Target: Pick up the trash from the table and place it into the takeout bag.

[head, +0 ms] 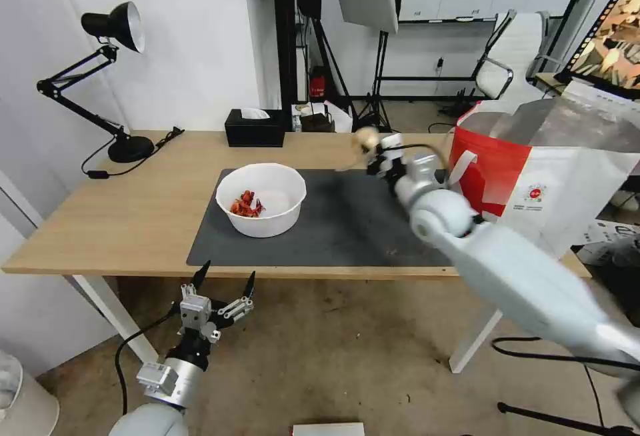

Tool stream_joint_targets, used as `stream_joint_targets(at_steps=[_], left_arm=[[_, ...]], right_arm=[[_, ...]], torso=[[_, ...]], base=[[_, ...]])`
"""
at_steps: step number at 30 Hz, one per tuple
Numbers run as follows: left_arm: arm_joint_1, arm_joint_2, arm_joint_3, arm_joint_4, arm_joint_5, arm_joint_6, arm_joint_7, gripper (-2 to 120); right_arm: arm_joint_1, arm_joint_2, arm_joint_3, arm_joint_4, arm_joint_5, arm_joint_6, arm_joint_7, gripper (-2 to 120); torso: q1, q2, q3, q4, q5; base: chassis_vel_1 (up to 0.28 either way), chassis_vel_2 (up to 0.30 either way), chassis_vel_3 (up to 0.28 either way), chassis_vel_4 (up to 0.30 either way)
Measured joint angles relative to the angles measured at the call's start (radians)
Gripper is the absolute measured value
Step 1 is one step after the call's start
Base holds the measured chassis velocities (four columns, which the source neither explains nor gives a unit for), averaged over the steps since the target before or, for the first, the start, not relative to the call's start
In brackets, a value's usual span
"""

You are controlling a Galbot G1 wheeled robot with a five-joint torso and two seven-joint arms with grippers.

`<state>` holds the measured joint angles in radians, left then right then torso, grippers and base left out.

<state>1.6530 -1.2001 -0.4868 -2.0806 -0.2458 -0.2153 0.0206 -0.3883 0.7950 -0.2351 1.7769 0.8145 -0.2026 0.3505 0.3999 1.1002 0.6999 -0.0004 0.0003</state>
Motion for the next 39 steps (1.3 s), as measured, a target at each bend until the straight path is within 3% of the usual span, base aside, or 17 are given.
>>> stream_joint_targets(at_steps=[2, 7, 10, 11, 15, 22, 31, 34, 39], left_arm=[[0.003, -0.002, 0.001, -0.008, 0.002, 0.000, 0.000, 100], [0.015, -0.008, 0.000, -0.038, 0.006, -0.001, 0.020, 100], [0.023, -0.015, 0.003, -0.057, 0.010, -0.002, 0.029, 100], [0.023, -0.015, 0.003, -0.057, 0.010, -0.002, 0.029, 100], [0.027, -0.016, 0.005, -0.063, 0.015, -0.003, 0.030, 100], [0.027, -0.010, 0.004, -0.064, 0.013, -0.004, 0.031, 100], [0.029, -0.006, 0.002, -0.066, 0.006, -0.004, 0.031, 100], [0.028, -0.006, 0.005, -0.066, 0.000, -0.004, 0.030, 100], [0.026, -0.007, 0.008, -0.066, -0.001, -0.004, 0.031, 100]], right_arm=[[-0.011, -0.070, 0.062, 0.083, 0.002, -0.008, 0.034, 8], [-0.006, -0.143, 0.146, 0.128, 0.012, -0.050, 0.109, 8], [0.002, -0.192, 0.206, 0.131, 0.082, -0.151, 0.253, 8], [0.002, -0.192, 0.206, 0.131, 0.082, -0.151, 0.253, 8], [-0.011, -0.226, 0.255, 0.125, 0.220, -0.255, 0.443, 8], [-0.025, -0.233, 0.269, 0.112, 0.260, -0.275, 0.490, 8], [-0.032, -0.231, 0.267, 0.098, 0.274, -0.315, 0.489, 36], [-0.027, -0.236, 0.265, 0.097, 0.274, -0.316, 0.489, 53], [-0.025, -0.237, 0.263, 0.098, 0.273, -0.316, 0.488, 66]], torso=[[0.000, 0.000, 0.000, 0.0002, -0.0002], [0.000, 0.000, 0.000, 0.0005, 0.0000], [0.000, 0.000, 0.000, 0.0002, -0.0001], [0.000, 0.000, 0.000, 0.0002, -0.0001], [0.000, 0.000, 0.000, 0.0001, 0.0001], [0.000, 0.000, 0.000, 0.0004, -0.0001], [0.000, 0.000, 0.000, 0.0004, -0.0003], [0.000, 0.000, 0.000, 0.0004, -0.0004], [0.000, 0.000, 0.000, 0.0004, -0.0003]], base=[[0.000, 0.000, 0.000, 0.000], [0.000, 0.000, 0.000, 0.000], [0.000, 0.000, 0.000, 0.000], [0.000, 0.000, 0.000, 0.000], [0.000, 0.000, 0.000, 0.000], [0.000, 0.000, 0.000, 0.000], [0.000, 0.000, 0.000, 0.000], [0.000, 0.000, 0.000, 0.000], [0.000, 0.000, 0.000, 0.000]])
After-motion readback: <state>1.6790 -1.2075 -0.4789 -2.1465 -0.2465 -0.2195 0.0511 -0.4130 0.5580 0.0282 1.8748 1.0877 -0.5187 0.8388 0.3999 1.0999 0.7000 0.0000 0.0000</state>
